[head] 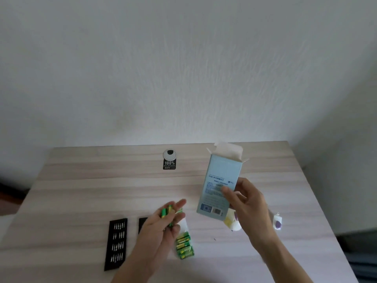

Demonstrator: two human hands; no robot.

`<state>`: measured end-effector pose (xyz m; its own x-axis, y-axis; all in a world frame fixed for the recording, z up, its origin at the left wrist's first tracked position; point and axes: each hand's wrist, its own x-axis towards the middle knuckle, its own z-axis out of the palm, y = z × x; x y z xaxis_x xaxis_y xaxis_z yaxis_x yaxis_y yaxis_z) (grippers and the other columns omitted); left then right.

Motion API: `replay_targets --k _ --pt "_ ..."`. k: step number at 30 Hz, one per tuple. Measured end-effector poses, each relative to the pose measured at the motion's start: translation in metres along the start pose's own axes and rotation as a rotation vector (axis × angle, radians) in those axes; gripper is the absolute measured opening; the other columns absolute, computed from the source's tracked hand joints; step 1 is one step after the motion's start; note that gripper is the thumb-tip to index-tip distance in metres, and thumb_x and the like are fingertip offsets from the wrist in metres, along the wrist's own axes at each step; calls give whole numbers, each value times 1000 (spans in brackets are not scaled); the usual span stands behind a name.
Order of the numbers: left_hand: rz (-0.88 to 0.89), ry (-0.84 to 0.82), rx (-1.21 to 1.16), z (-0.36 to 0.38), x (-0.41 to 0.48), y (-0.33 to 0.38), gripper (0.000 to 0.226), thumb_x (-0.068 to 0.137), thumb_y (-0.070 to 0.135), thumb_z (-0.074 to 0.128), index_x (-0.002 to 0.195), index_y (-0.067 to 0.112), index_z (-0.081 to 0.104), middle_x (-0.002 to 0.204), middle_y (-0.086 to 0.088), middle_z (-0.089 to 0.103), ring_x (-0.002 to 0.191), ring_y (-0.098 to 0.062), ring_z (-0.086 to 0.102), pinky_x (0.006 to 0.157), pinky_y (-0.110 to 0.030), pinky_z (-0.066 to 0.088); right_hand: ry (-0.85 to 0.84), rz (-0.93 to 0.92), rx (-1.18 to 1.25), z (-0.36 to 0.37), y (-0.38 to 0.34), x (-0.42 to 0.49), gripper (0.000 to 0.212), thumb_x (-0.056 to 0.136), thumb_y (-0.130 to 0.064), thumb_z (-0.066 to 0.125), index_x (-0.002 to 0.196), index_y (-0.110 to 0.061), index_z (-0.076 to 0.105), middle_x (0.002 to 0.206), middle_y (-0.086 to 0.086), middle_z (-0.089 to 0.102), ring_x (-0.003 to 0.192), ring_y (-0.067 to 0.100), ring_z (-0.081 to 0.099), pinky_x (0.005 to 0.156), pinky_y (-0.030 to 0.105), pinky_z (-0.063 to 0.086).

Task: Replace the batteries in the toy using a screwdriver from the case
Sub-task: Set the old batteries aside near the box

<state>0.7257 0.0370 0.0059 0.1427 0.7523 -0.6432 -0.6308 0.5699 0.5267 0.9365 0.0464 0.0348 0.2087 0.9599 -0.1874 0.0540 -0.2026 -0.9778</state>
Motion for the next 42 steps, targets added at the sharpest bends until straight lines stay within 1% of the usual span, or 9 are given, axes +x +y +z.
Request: replay_targets --k 3,8,14,18,24,29,32,39,42 --pt "73 -19 51 2 -3 19 21 97 -4 45 115 -3 56 112 -21 69 81 -22 70 55 -20 56 -42 14 -24 -6 7 -1 4 93 -14 66 98 -14 66 93 -10 76 83 12 74 56 20 54" --pt "229 -75 282 24 -13 45 23 98 -3 45 111 -1 65 81 -11 65 77 -17 70 63 -18 57 -112 49 -43 -14 19 -2 10 93 -18 67 102 -16 67 99 -4 76 89 19 74 76 46 62" --pt "372 -125 538 52 -10 62 19 96 5 53 108 4 68 89 -8 70 68 -13 59 64 -25 45 -214 54 -71 -21 25 -4 13 94 -20 66 107 -18 68 100 -6 76 87 25 73 75 42 61" --pt "552 -155 792 66 -5 63 17 98 3 53 104 8 68 90 -5 75 68 -11 60 52 -19 42 -233 67 -80 -23 31 -4 13 94 -19 67 107 -19 69 100 -8 75 89 21 73 76 38 62" --pt "829 -231 1135 89 -2 60 10 98 14 57 102 18 65 96 10 76 96 -1 69 82 -14 51 -267 57 -76 -18 39 -4 14 94 -21 67 108 -24 69 102 -6 74 85 21 70 73 32 58" --pt "1027 -184 1478 91 10 50 8 99 20 58 104 17 64 99 9 65 90 -5 60 78 -19 46 -282 12 -61 -10 38 -7 13 95 -23 67 107 -27 69 102 -5 74 88 27 69 81 45 58" --pt "1040 -158 1552 91 15 44 10 99 19 57 105 13 64 101 5 54 86 -3 52 75 -9 37 -284 -3 -54 -6 35 -8 13 95 -22 67 107 -24 69 101 -7 73 87 25 70 80 47 58" --pt "1061 -164 1557 94 17 42 10 99 20 58 105 17 65 102 14 56 96 -11 56 86 -30 44 -272 -36 -26 -1 28 -9 13 94 -23 68 107 -26 69 101 -7 74 86 26 70 81 49 57" --pt "1119 -138 1550 93 16 41 13 100 24 56 107 18 65 97 17 59 90 -13 56 75 -27 44 -258 -45 15 2 25 -10 14 92 -30 69 105 -25 69 101 -5 75 87 26 71 80 46 57"
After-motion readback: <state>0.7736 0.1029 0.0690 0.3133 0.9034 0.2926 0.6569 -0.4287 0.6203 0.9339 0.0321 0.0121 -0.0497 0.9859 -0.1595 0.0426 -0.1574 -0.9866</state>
